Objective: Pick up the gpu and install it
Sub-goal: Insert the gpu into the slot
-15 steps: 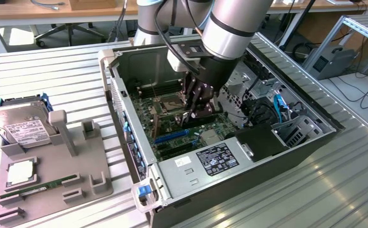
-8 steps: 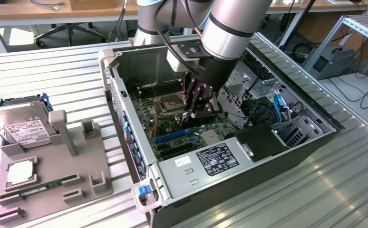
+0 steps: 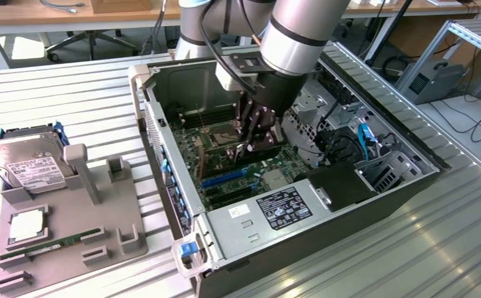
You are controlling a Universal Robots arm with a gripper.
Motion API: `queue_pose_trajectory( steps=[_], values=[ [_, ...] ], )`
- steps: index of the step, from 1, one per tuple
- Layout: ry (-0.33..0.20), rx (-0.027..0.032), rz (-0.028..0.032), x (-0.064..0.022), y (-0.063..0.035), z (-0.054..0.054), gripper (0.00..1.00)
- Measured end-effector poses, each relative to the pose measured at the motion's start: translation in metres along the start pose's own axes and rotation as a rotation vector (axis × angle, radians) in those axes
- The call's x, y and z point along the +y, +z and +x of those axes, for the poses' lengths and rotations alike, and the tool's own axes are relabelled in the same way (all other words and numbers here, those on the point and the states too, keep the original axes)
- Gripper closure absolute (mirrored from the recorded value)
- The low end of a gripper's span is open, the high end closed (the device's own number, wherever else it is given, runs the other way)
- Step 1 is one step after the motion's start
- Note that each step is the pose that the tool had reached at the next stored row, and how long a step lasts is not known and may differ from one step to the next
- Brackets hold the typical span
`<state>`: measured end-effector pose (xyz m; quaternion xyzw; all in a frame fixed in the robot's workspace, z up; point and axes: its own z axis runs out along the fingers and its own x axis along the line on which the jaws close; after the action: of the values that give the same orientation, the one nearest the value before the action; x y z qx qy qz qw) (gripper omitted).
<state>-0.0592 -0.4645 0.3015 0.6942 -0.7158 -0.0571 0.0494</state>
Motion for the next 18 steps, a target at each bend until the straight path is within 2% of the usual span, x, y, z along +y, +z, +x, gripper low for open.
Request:
queue_pose_trajectory(
  steps=[13,16,18],
  values=[
    [0.0,0.0001,-0.0001,0.0031,0.003,-0.001,0.73],
    [0.0,0.0002,-0.0001,0.0079,0.0079,-0.004,0.73],
    [0.0,0.0001,-0.0001,0.0121,0.015,-0.005,0.73]
  ],
)
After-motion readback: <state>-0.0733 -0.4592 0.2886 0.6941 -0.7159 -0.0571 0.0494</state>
